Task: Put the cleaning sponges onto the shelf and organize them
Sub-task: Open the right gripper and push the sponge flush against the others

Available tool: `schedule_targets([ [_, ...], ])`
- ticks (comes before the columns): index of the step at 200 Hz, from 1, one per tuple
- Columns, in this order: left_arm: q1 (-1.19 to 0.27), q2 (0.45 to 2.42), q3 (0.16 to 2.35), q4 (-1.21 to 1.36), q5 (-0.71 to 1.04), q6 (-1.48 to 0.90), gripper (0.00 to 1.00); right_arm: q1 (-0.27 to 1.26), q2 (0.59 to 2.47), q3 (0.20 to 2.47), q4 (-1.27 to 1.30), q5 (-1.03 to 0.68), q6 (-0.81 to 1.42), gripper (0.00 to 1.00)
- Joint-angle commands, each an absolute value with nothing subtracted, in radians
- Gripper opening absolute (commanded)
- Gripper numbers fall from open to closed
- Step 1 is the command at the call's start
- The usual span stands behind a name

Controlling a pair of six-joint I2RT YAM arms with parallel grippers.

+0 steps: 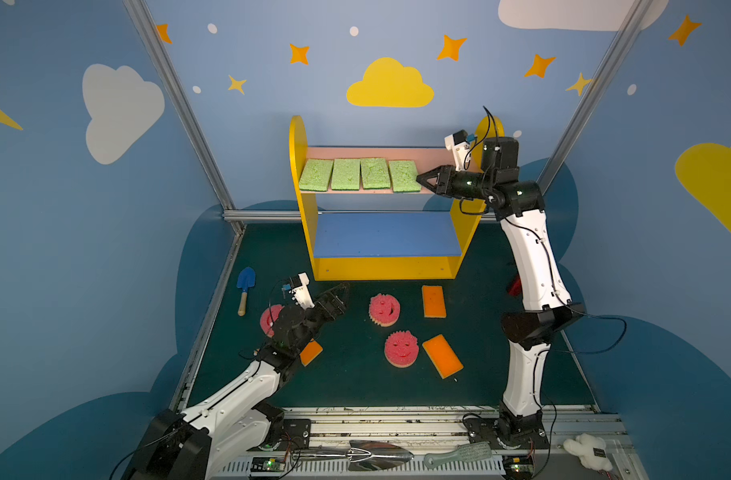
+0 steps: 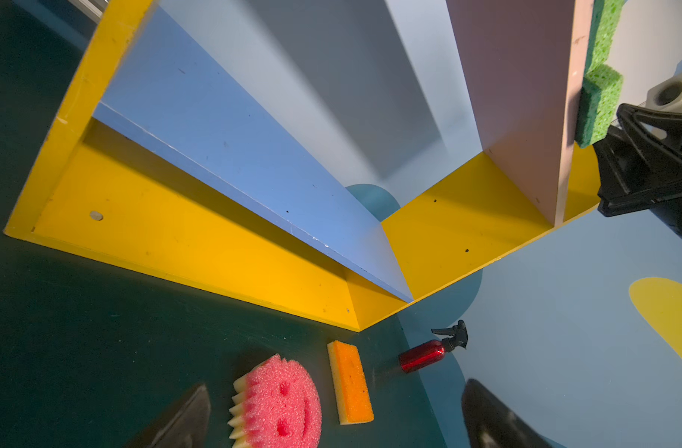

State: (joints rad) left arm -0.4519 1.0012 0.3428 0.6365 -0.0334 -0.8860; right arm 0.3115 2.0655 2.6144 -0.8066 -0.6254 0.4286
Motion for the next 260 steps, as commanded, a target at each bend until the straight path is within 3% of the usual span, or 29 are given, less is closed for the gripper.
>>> schedule_targets([
  [1,-0.454,0.990,0.334,0.649,-0.032,-0.879,1.00,0.318,2.080,2.610,-0.799,-0.605,0.410,0.35],
  [31,-0.454,0.993,0.331,0.653,-0.032,-0.881,1.00,0.333,2.059,2.585,-0.820,-0.584,0.369,0.40],
  [61,-0.455,0.993,0.325,0.655,-0.031,-0.882,1.00,0.357,1.986,2.469,-0.779,-0.550,0.293,0.56],
  [84,-0.454,0.987,0.325,0.648,-0.034,-0.878,1.00,0.366,1.941,2.398,-0.754,-0.520,0.239,0.61],
  [166,-0.454,0.995,0.329,0.650,-0.031,-0.876,1.00,0.401,1.923,2.345,-0.749,-0.422,0.096,0.65],
  [260,-0.454,1.008,0.341,0.647,-0.030,-0.874,1.00,0.428,1.922,2.293,-0.677,-0.294,0.031,0.59],
])
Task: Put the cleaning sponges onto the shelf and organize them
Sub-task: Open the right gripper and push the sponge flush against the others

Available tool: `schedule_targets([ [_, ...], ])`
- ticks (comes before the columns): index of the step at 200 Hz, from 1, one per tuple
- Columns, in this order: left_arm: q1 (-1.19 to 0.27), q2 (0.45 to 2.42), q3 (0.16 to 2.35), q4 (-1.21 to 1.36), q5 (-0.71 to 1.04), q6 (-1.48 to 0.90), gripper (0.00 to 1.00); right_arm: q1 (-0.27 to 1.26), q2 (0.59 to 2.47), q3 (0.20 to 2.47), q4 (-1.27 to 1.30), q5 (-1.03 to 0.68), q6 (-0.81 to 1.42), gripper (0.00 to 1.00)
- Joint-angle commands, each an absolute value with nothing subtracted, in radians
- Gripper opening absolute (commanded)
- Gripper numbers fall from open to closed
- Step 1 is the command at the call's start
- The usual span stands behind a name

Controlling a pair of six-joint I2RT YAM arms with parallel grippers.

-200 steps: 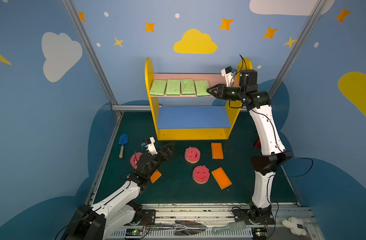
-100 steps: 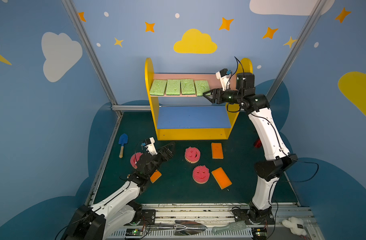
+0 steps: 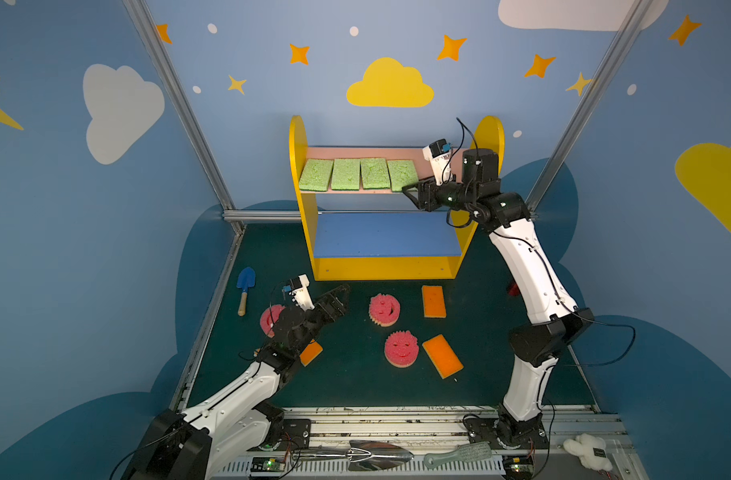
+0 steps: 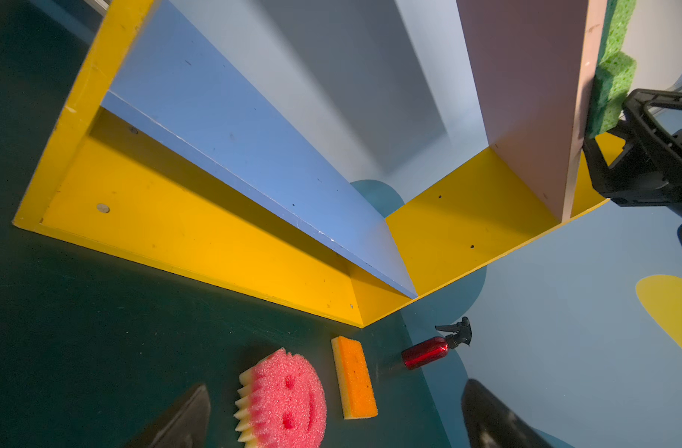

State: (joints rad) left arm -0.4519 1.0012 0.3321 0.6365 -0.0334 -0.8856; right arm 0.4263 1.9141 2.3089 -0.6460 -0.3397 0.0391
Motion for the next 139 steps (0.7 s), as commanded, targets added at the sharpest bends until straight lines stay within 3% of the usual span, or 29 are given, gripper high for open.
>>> schedule_targets([
  [1,-0.455,1.008,0.342,0.647,-0.030,-0.874,1.00,0.428,1.922,2.293,-0.678,-0.294,0.031,0.59],
  [139,-0.455,1.014,0.335,0.650,-0.032,-0.877,1.00,0.422,1.999,2.373,-0.673,-0.315,0.058,0.56],
])
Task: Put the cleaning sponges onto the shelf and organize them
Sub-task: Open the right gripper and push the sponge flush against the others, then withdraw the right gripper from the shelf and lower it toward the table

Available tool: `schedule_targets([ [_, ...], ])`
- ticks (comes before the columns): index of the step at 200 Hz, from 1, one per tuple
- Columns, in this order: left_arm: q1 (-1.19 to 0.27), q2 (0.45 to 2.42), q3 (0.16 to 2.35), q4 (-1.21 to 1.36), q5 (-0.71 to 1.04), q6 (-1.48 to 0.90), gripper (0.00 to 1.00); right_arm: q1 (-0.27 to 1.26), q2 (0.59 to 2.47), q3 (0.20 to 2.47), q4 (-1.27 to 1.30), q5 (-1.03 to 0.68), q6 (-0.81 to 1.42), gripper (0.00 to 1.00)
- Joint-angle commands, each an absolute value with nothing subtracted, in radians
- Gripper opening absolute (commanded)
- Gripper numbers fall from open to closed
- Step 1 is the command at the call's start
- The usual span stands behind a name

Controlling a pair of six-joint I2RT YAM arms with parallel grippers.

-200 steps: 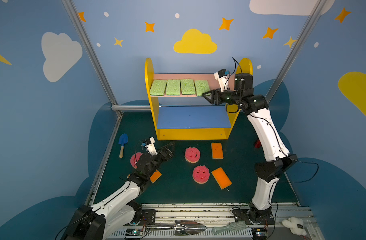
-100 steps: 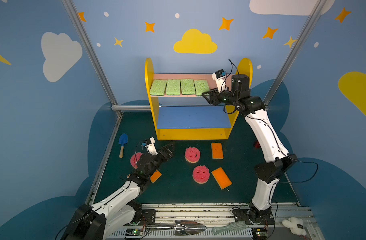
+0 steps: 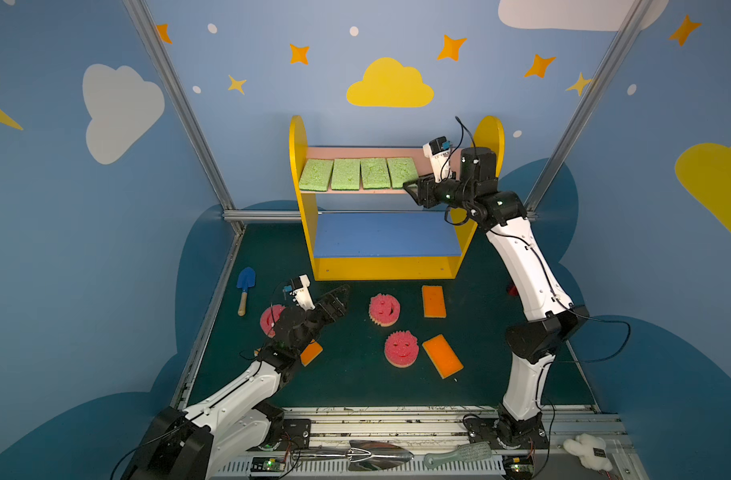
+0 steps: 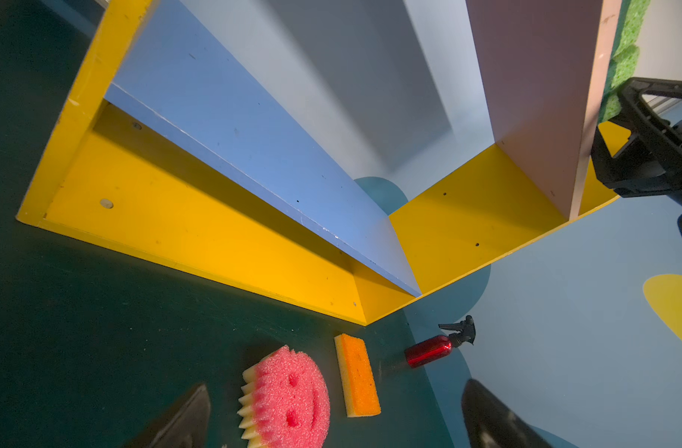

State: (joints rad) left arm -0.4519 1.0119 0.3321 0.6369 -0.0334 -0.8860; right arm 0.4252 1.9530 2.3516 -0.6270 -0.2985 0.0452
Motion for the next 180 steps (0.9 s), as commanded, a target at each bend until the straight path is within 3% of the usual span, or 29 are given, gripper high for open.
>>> schedule_targets([
  [1,-0.455,1.014,0.335,0.650,-0.032,-0.877,1.00,0.422,1.999,2.373,-0.673,-0.315,0.058,0.56],
  [104,-0.454,0.999,0.324,0.649,-0.034,-0.877,1.00,0.427,1.991,2.320,-0.615,-0.469,0.038,0.55],
  [160,-0.454,0.996,0.317,0.650,-0.036,-0.879,1.00,0.455,1.894,2.134,-0.492,-0.466,0.057,0.54],
  [180,-0.454,0.989,0.316,0.642,-0.038,-0.877,1.00,0.458,1.877,2.120,-0.487,-0.453,0.060,0.58],
])
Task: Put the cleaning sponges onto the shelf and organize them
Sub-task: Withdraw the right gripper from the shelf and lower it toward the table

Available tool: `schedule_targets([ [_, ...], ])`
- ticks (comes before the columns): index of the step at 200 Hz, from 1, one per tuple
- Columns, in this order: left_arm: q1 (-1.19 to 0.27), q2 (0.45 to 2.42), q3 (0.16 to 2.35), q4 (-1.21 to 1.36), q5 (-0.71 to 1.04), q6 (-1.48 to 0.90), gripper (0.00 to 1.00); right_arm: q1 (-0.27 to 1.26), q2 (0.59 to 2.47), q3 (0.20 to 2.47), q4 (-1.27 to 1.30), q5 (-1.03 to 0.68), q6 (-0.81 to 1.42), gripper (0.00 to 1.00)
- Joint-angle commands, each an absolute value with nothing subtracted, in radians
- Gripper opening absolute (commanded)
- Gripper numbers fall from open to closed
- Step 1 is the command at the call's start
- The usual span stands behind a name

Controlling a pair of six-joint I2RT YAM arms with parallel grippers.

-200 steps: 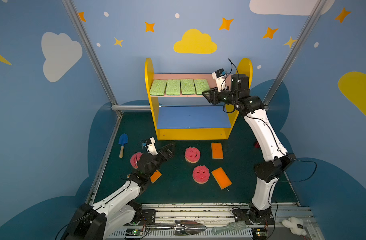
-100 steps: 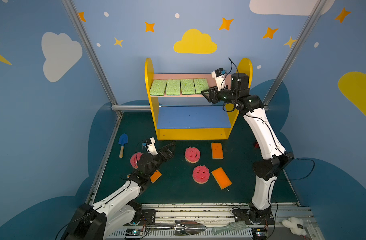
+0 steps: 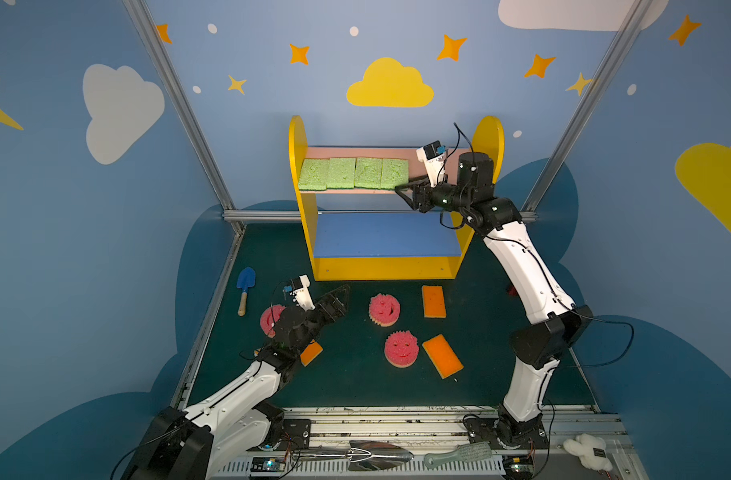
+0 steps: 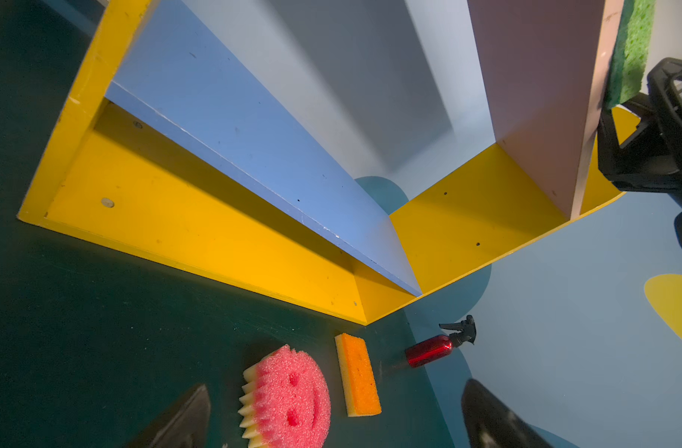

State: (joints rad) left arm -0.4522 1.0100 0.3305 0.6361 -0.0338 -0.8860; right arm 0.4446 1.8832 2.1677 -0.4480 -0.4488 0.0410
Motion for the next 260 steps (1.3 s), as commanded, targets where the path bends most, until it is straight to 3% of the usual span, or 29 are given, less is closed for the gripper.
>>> schedule_targets([
  [1,-0.454,0.988,0.316,0.641,-0.038,-0.877,1.00,0.457,1.876,2.120,-0.487,-0.452,0.060,0.59],
  [63,-0.452,0.891,0.339,0.469,-0.105,-0.843,1.00,0.437,1.807,2.108,-0.484,-0.395,0.060,0.81],
  [110,-0.439,0.787,0.426,0.010,-0.283,-0.852,1.00,0.433,1.734,2.076,-0.457,-0.413,0.078,0.83],
  [157,-0.436,0.773,0.452,-0.320,-0.320,-0.893,1.00,0.434,1.635,2.010,-0.460,-0.398,0.104,0.84],
  [204,-0.436,0.749,0.379,-0.397,-0.317,-0.888,1.00,0.442,1.455,1.772,-0.420,-0.381,0.188,0.83],
  [260,-0.435,0.849,0.278,-0.208,-0.221,-0.872,1.00,0.465,1.256,1.446,-0.317,-0.388,0.288,0.81],
])
